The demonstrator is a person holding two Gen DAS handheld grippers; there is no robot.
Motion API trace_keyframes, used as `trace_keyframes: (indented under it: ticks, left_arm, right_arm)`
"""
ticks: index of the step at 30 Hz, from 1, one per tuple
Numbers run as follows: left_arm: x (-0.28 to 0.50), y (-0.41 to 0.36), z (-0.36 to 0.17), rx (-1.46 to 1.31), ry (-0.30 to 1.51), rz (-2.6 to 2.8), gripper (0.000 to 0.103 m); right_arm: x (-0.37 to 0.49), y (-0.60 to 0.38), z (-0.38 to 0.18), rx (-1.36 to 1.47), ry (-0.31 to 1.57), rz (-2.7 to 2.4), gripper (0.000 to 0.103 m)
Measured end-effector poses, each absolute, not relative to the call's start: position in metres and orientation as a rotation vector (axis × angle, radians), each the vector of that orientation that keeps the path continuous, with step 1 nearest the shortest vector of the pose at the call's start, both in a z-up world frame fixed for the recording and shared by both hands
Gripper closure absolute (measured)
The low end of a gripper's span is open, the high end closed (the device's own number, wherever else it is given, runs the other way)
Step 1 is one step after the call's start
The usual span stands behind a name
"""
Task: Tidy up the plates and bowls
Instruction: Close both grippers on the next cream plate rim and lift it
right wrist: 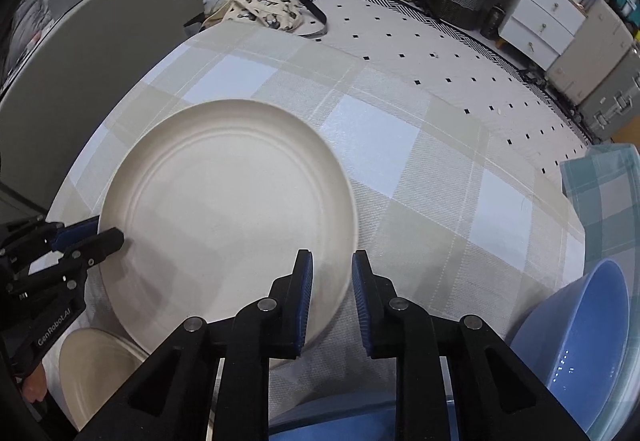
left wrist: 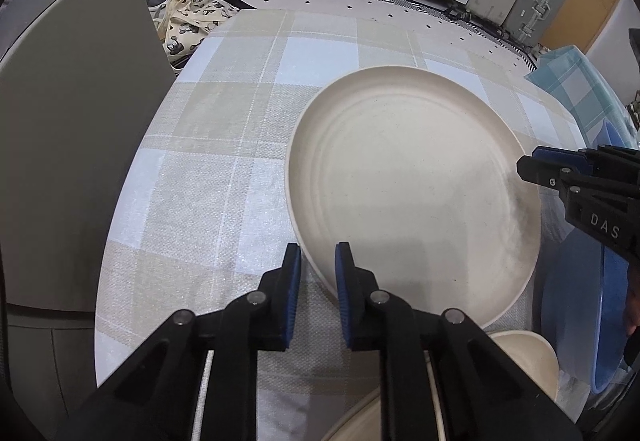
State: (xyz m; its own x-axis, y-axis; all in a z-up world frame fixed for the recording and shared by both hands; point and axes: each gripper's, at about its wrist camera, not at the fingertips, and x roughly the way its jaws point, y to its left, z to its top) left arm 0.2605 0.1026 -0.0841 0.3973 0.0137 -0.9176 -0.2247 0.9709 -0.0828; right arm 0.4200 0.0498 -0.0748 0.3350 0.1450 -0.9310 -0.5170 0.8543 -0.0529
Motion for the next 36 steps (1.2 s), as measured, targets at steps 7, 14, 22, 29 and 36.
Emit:
trace_keyframes:
  ticks: [7, 14, 22, 29, 36]
  left_arm:
    - [0.261, 0.102, -0.085, -0.205, 1.154, 0.146, 0.087]
    - [0.260, 0.101, -0.083, -0.199, 1.150, 0.159, 0.088]
    - [0.257, 0.105, -0.072, -0.214, 1.105, 0.173, 0.088]
    - [0.250, 0.108, -0.055, -0.214, 1.050, 0.172, 0.088]
    - [0.237, 0.115, -0.037, -0.225, 0.988, 0.166, 0.088]
  right_arm:
    - [0.429, 0.049, -0.090, -0.355, 1.202, 0.428, 0.080]
    - [0.424, 0.056, -0.087, -0.391, 1.158, 0.433, 0.084]
    - [0.415, 0.055, -0.076, -0.391, 1.108, 0.432, 0.084]
    - [0.398, 0.053, -0.060, -0.387, 1.054, 0.432, 0.084]
    - [0.379, 0.050, -0.037, -0.366, 0.985, 0.439, 0.084]
